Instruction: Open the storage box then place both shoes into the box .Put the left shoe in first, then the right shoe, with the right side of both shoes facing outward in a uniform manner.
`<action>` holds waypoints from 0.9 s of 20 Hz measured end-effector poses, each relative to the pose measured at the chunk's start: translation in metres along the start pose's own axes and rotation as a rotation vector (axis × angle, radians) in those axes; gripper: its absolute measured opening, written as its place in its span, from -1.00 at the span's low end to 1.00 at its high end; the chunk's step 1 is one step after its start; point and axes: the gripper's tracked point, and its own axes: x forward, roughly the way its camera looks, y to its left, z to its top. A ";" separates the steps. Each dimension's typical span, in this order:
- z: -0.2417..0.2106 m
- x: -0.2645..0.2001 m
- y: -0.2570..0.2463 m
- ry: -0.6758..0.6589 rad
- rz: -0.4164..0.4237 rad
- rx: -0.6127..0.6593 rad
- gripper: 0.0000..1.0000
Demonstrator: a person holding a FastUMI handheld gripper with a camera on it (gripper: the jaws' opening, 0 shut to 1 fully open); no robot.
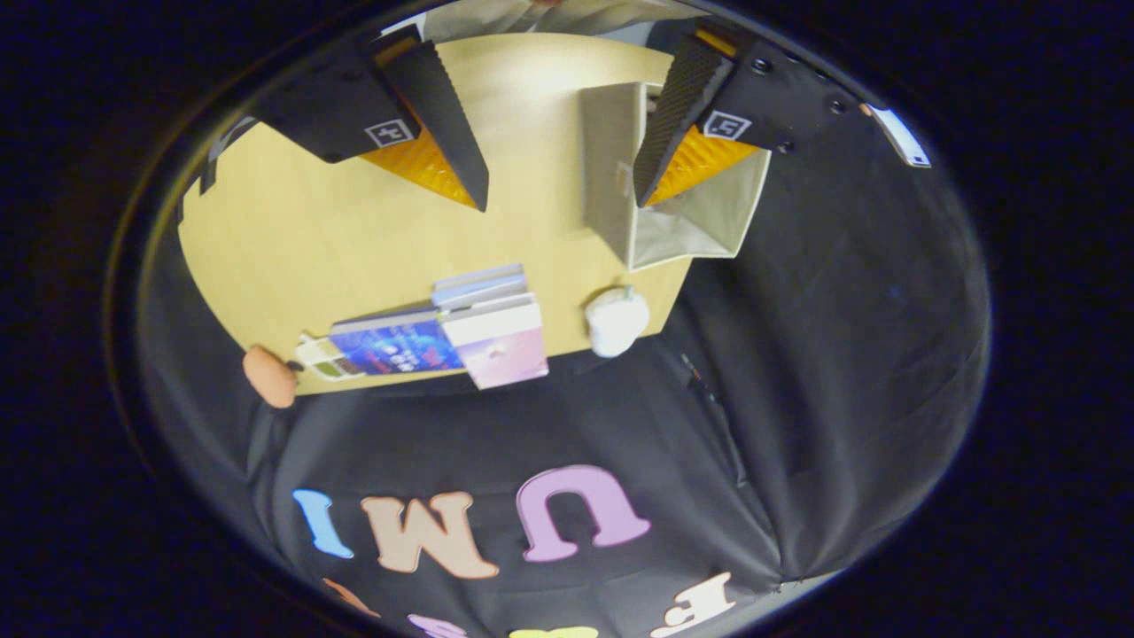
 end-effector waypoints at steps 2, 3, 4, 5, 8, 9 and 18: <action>0.022 -0.013 -0.026 -0.074 -0.022 0.002 1.00; 0.034 -0.025 -0.042 -0.109 -0.042 -0.001 1.00; 0.046 -0.033 -0.059 -0.150 -0.066 -0.011 1.00; 0.058 -0.040 -0.076 -0.192 -0.094 -0.023 1.00; 0.099 -0.062 -0.113 -0.322 -0.133 -0.033 1.00; 0.112 -0.070 -0.121 -0.364 -0.133 -0.028 1.00; 0.209 -0.134 -0.195 -0.619 -0.152 -0.111 1.00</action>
